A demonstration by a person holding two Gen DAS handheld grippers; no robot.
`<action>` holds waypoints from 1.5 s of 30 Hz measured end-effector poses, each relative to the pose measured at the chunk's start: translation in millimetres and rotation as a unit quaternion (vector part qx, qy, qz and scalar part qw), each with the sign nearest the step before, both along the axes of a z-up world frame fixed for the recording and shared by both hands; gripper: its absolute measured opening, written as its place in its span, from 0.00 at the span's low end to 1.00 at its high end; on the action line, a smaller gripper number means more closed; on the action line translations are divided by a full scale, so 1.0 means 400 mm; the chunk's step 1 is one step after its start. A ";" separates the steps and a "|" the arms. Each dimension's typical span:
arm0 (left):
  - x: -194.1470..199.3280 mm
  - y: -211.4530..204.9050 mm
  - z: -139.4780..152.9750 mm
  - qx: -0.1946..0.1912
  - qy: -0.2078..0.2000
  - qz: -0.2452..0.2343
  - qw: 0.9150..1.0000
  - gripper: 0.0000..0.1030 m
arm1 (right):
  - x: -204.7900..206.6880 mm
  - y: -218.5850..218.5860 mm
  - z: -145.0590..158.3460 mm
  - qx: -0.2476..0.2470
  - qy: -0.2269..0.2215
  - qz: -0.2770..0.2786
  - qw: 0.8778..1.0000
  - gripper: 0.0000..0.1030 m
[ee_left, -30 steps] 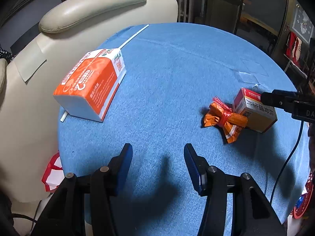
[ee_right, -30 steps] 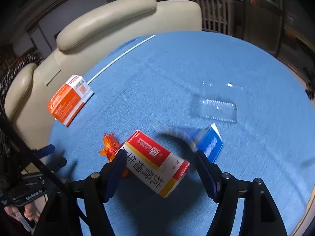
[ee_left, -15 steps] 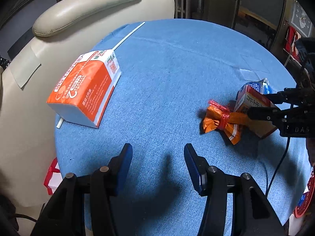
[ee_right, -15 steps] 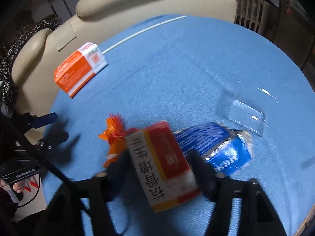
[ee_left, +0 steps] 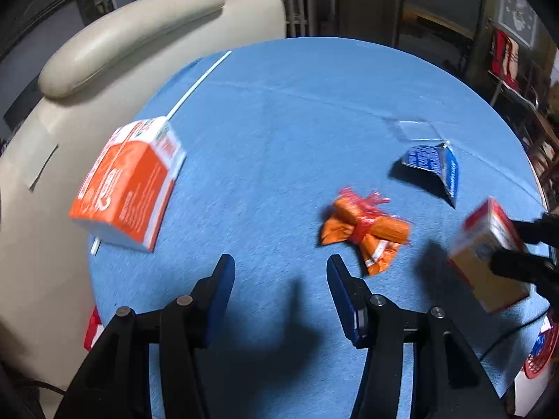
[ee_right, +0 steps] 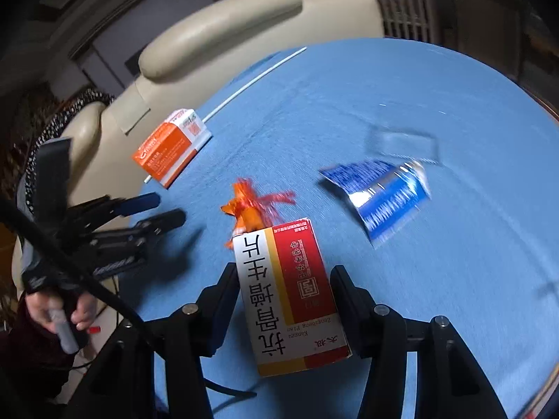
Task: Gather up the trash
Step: 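Grasp the orange wrapper with the left gripper while the right holds the box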
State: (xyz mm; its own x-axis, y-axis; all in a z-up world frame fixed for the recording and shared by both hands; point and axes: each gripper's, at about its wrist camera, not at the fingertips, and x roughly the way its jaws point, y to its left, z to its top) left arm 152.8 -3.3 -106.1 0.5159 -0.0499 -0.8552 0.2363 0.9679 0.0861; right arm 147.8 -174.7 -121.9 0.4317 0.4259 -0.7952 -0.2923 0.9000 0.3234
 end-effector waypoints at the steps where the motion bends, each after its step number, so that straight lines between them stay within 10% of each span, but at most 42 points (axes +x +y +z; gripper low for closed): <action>1: 0.004 -0.014 0.001 0.002 -0.001 -0.006 1.000 0.56 | -0.021 -0.015 0.003 -0.003 -0.003 -0.011 1.000 0.55; 8: 0.037 -0.062 -0.016 -0.021 0.020 -0.039 0.999 0.59 | -0.097 -0.089 -0.019 -0.082 0.026 -0.077 0.993 0.57; 21: 0.133 -0.061 -0.036 -0.122 0.080 -0.050 0.988 0.66 | -0.125 -0.120 -0.050 -0.024 0.052 -0.109 0.992 0.65; 25: 0.145 -0.114 -0.080 -0.109 0.102 -0.045 0.988 0.66 | -0.133 -0.101 -0.058 -0.035 0.046 -0.101 0.993 0.53; 32: 0.134 -0.126 -0.121 -0.112 0.114 -0.042 0.986 0.13 | -0.156 -0.085 -0.057 -0.044 0.027 -0.101 0.994 0.52; 45: 0.001 -0.164 -0.043 -0.102 0.069 -0.066 0.990 0.13 | -0.228 -0.161 0.023 0.009 -0.017 -0.161 0.987 0.52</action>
State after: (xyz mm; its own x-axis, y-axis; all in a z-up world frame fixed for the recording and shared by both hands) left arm 153.3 -68.9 -123.4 0.3720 -0.2882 -0.8823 0.3581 0.9215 -0.1500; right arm 56.8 -239.0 -112.6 0.5730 0.2759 -0.7718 -0.0019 0.9421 0.3354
